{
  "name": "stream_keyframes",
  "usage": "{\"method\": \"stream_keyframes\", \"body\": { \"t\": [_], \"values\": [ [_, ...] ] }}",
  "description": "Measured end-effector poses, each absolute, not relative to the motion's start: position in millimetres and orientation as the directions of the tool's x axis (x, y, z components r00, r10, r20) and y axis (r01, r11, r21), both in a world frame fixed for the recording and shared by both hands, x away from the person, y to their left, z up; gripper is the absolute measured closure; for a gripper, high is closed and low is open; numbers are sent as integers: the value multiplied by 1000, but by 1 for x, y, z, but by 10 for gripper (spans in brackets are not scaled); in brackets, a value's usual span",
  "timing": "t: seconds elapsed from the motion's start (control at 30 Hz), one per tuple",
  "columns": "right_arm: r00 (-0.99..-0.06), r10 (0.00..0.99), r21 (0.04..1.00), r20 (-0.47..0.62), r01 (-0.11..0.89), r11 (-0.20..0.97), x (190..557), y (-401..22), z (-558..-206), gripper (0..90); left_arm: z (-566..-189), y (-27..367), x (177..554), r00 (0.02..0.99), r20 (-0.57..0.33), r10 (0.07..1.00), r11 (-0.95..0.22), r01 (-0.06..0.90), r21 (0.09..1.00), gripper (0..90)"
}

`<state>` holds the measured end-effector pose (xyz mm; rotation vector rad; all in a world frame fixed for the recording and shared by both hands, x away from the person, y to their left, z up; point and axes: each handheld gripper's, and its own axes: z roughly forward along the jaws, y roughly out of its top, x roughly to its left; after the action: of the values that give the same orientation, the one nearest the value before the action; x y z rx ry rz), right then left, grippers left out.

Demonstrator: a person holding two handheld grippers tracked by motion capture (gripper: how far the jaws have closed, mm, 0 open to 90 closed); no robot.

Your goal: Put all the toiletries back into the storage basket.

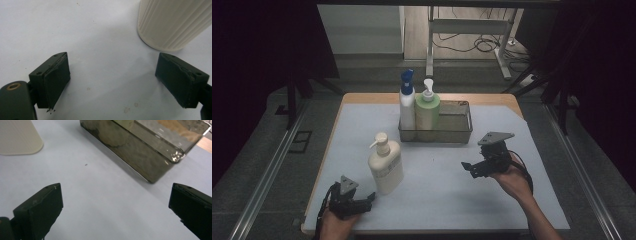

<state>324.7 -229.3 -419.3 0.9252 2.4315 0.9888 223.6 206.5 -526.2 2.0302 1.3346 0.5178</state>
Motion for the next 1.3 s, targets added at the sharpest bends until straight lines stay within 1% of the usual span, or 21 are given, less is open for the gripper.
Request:
{"method": "stream_keyframes", "body": {
  "t": [0.37,0.83,0.93,1.1,1.3],
  "values": [
    [-691,719,715,-75,465,522,304,-252,-443,0,-526,206,224,404,-22,915,-275,661,699,121],
    [-643,766,705,-27,530,470,285,-277,-484,0,-525,208,225,409,-26,912,-277,662,696,131],
    [-642,767,693,-25,541,476,284,-278,-492,0,-524,209,225,412,-27,911,-278,662,696,150],
    [-642,766,689,-35,540,484,282,-279,-503,0,-522,213,225,409,-29,912,-276,664,695,216],
    [-638,769,672,-31,556,488,282,-281,-514,0,-521,215,228,404,-13,915,-282,663,694,255]
  ]
}}
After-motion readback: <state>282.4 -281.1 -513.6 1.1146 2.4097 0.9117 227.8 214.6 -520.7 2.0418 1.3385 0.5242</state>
